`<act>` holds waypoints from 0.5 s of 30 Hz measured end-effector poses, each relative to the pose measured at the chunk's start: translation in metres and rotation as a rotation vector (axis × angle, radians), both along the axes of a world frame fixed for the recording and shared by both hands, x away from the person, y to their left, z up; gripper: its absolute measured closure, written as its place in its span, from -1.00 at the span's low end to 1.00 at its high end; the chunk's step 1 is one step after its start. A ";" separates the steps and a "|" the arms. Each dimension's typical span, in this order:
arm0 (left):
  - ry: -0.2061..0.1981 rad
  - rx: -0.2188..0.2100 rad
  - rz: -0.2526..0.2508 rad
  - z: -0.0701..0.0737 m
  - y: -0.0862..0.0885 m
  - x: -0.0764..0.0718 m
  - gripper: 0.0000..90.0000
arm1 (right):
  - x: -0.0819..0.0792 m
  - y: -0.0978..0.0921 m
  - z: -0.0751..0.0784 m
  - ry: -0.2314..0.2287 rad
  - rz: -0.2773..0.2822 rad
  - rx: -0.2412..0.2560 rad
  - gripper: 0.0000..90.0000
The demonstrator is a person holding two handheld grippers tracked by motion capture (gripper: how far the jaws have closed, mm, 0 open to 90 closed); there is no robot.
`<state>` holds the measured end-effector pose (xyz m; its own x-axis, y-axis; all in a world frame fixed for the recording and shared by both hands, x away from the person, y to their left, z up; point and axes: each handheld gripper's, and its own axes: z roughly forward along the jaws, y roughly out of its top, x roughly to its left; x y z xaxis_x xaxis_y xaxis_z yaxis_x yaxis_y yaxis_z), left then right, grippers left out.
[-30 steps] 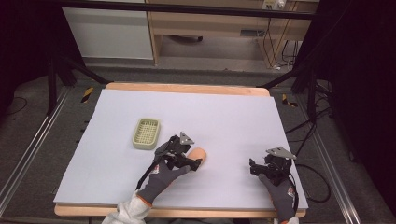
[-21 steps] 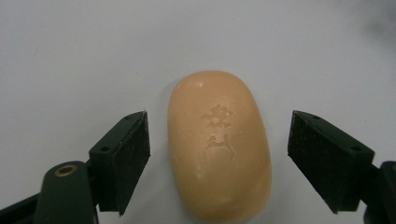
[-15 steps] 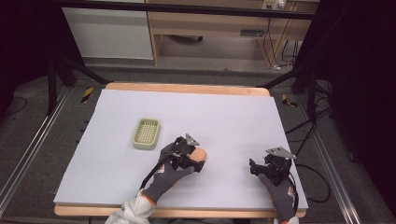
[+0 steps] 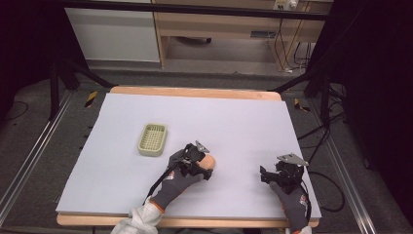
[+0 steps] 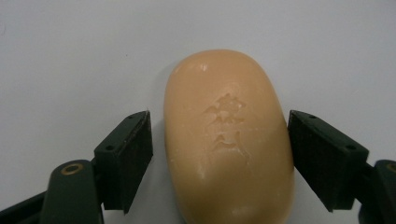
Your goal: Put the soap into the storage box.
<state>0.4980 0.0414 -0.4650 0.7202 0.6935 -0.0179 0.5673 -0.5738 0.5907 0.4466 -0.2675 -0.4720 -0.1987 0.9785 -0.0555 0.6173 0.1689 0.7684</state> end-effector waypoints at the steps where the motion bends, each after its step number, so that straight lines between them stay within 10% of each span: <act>1: 0.003 -0.002 0.002 0.000 0.000 0.000 -0.49 | 0.000 0.000 0.000 0.001 0.000 -0.001 -0.87; 15: -0.001 0.029 -0.013 -0.002 -0.005 0.000 -0.40 | 0.000 0.000 0.000 0.003 0.000 -0.006 -0.87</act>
